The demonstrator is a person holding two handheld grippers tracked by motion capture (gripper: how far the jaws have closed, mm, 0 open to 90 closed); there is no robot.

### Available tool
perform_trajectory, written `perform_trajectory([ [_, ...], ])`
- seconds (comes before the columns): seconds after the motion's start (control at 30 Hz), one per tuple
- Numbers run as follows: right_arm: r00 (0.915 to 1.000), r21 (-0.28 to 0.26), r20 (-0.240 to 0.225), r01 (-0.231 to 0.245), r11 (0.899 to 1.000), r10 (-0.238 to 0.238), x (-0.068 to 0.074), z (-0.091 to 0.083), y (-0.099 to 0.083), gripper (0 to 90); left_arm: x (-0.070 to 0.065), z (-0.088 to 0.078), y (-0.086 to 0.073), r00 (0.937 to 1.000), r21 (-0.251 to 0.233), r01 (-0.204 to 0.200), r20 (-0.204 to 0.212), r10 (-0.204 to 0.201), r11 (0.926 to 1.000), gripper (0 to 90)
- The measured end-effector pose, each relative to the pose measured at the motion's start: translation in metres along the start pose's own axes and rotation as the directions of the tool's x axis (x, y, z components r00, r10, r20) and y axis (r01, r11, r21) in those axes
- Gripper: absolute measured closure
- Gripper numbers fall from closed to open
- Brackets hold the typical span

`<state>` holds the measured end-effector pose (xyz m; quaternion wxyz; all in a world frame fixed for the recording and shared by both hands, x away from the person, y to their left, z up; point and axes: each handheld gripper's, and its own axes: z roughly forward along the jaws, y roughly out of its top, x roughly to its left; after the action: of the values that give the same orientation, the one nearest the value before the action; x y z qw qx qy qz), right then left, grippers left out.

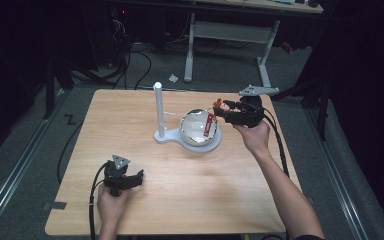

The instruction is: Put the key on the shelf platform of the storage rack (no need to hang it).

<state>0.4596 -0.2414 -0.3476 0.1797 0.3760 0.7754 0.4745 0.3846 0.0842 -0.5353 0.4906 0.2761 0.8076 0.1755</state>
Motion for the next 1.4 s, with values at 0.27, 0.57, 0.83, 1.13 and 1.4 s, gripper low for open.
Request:
perform_trajectory([
  [0.27, 0.9998, 0.007, -0.012, -0.017, 1.000, 0.017, -0.002, 0.016, -0.006, 46.8, 0.000, 0.000, 0.000, 1.0000, -0.003, 0.000, -0.002, 0.000, 1.0000, 19.2],
  [0.57, 0.9987, 0.027, -0.015, -0.049, 0.998, 0.049, -0.005, 0.030, -0.017, 46.7, 0.000, 0.000, 0.000, 1.0000, -0.002, -0.001, -0.001, 0.001, 1.0000, 19.1],
  [0.83, 0.9965, 0.035, -0.022, -0.079, 0.996, 0.080, -0.009, 0.036, -0.028, 46.6, 0.000, 0.000, 0.000, 1.0000, -0.002, -0.003, -0.001, 0.003, 1.0000, 19.2],
  [1.13, 0.9965, 0.053, -0.029, -0.077, 0.996, 0.079, -0.006, 0.050, -0.034, 46.6, 0.000, 0.000, 0.000, 1.0000, -0.002, -0.004, 0.000, 0.004, 1.0000, 19.2],
  [1.4, 0.9966, 0.066, -0.026, -0.076, 0.995, 0.078, -0.004, 0.060, -0.039, 46.6, 0.000, 0.000, 0.000, 1.0000, -0.002, -0.002, -0.001, 0.002, 1.0000, 19.2],
])
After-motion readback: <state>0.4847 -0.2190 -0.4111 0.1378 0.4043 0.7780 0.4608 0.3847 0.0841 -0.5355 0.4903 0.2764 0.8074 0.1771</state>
